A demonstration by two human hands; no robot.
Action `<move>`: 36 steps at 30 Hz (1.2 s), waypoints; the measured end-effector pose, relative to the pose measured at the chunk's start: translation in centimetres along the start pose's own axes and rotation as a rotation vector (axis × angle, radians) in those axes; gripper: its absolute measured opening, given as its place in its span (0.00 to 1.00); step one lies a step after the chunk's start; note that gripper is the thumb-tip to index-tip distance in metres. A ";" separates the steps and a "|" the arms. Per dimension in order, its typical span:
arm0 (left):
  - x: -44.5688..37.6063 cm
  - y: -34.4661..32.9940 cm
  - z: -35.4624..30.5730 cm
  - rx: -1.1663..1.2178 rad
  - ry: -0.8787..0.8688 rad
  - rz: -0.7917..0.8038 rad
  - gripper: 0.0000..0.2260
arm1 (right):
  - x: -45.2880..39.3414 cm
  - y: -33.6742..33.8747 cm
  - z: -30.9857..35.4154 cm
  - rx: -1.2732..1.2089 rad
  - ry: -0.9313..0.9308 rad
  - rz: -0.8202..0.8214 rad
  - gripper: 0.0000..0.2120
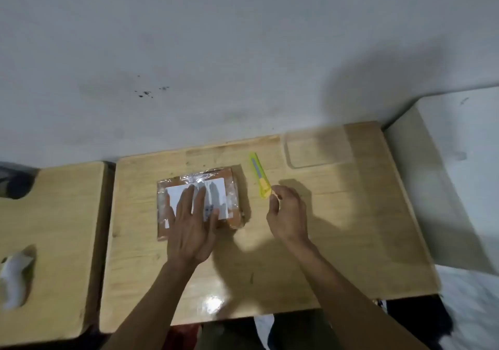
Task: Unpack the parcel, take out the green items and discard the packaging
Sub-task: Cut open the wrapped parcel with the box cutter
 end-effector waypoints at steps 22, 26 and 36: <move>-4.2 -3.6 1.6 -0.096 -0.070 0.035 0.29 | -5.1 -6.2 -0.1 0.244 -0.125 -0.018 0.14; -4.1 -3.3 1.5 -0.137 -0.074 0.018 0.30 | -4.2 -6.0 0.1 0.189 -0.133 0.016 0.15; -3.0 -2.3 2.1 -0.086 0.217 0.115 0.34 | -0.2 -3.4 0.0 -0.293 -0.262 0.059 0.15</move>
Point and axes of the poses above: each hand's wrist, its own x-axis away from the middle knuckle, its own y-axis out of the back of the hand, z = x × y, the point moved 3 cm from there along -x, towards the middle knuckle, and after that the axes turned 1 degree about y, right-handed, at the moved point
